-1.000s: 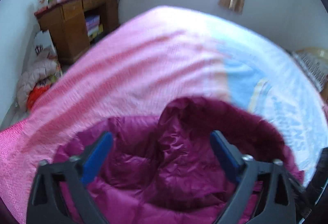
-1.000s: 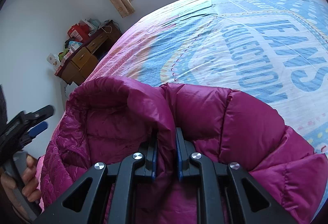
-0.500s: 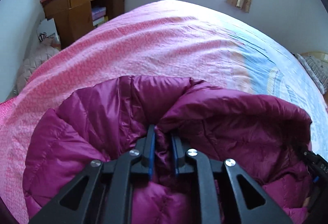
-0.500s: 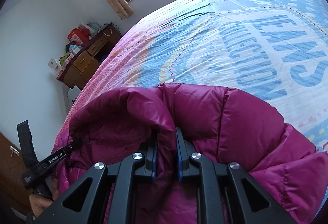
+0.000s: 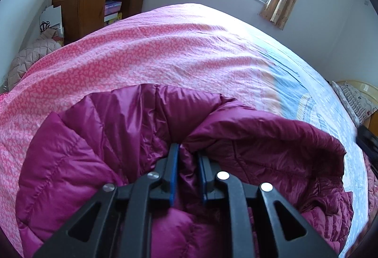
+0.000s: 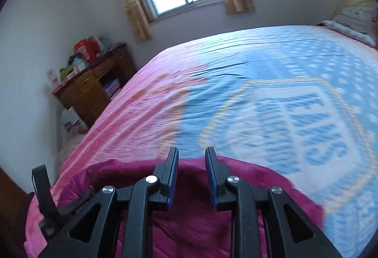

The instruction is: Fold large clothes

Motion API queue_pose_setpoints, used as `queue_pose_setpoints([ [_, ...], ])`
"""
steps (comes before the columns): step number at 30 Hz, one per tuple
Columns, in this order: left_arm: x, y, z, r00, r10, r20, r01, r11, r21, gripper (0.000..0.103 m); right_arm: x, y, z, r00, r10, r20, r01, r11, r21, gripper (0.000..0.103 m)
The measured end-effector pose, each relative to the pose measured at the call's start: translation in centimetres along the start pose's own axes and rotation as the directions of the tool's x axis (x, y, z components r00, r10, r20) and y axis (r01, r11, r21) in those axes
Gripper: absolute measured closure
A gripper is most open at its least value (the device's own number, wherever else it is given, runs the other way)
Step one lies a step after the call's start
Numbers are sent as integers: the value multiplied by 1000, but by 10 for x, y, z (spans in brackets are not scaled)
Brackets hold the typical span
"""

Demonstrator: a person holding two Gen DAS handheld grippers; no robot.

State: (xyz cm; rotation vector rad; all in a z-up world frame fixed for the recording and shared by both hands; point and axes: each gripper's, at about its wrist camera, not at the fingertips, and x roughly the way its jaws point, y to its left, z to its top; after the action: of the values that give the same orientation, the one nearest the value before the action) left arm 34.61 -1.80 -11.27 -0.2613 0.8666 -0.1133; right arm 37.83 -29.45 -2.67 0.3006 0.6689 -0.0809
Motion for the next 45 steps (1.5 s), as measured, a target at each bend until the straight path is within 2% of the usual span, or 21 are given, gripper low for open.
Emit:
queue_pose_setpoints([
  [3, -1, 4, 0, 1000, -28, 1, 28, 999, -23, 83, 42, 12, -10, 992, 12, -127, -16, 999, -30, 79],
  [4, -3, 8, 0, 999, -37, 2, 37, 999, -29, 83, 57, 8, -25, 978, 24, -206, -30, 999, -24, 79],
  [6, -4, 10, -1, 999, -49, 5, 49, 998, -36, 83, 74, -2, -49, 956, 36, -292, -51, 998, -43, 79],
  [7, -4, 10, -1, 999, -51, 6, 51, 998, -36, 82, 65, -7, -56, 973, 78, -215, -97, 992, -78, 79],
  [10, -5, 10, 0, 998, -59, 5, 59, 998, -38, 81, 66, -22, -54, 967, 142, -214, -146, 989, -4, 79],
  [12, -12, 11, -1, 998, -67, -12, 66, 997, -36, 79, 67, -21, -54, 969, 132, -210, -138, 990, -18, 79],
  [14, -30, 9, -3, 1000, -21, -12, 21, 1000, 13, 71, 66, -17, -56, 972, 113, -206, -124, 991, -41, 79],
  [16, -61, 4, -7, 997, 51, 60, -55, 997, 61, 53, 65, -17, -57, 973, 108, -202, -120, 992, -48, 79],
  [18, -82, -4, -2, 993, 29, 118, -40, 995, 95, 47, 66, -16, -56, 974, 108, -200, -120, 992, -49, 79],
  [21, -94, -30, 22, 984, 30, 173, -58, 986, 159, 43, 67, -9, -58, 975, 98, -198, -112, 992, -61, 79],
  [22, -92, -39, 29, 983, 19, 181, -51, 984, 173, 36, 66, -6, -58, 977, 87, -197, -103, 992, -73, 79],
  [25, -63, -61, 46, 988, 39, 148, -69, 978, 198, 34, 66, -2, -60, 979, 66, -193, -86, 992, -97, 78],
  [28, -27, -74, 39, 985, 134, 113, -159, 953, 258, 34, 66, -3, -60, 979, 71, -191, -90, 992, -93, 78],
  [30, -6, -69, 22, 965, 247, 87, -262, 921, 287, 34, 65, -6, -60, 978, 82, -190, -99, 992, -82, 78],
  [31, 8, -57, 12, 961, 275, 42, -275, 919, 282, 29, 65, -7, -60, 978, 89, -190, -105, 992, -76, 78],
  [32, 13, -47, 7, 967, 255, 12, -249, 932, 262, 27, 65, -7, -60, 977, 94, -189, -110, 991, -73, 78],
  [34, 10, -35, 6, 978, 209, 15, -207, 956, 209, 22, 65, -8, -59, 977, 102, -190, -116, 991, -66, 78],
  [38, 16, -42, 4, 964, 267, 24, -264, 933, 246, 16, 65, -11, -58, 975, 120, -190, -130, 991, -43, 78],
  [40, 16, -43, 4, 962, 270, 26, -268, 931, 248, 15, 59, -18, -56, 974, 144, -175, -147, 989, -1, 78],
  [42, 16, -41, 4, 965, 262, 22, -259, 936, 239, 15, 35, -32, -52, 983, 160, -94, -153, 985, 80, 78],
  [45, 19, -45, 4, 962, 273, 27, -271, 931, 246, 14, 5, -44, -44, 997, 80, -16, -77, 990, 114, 78],
])
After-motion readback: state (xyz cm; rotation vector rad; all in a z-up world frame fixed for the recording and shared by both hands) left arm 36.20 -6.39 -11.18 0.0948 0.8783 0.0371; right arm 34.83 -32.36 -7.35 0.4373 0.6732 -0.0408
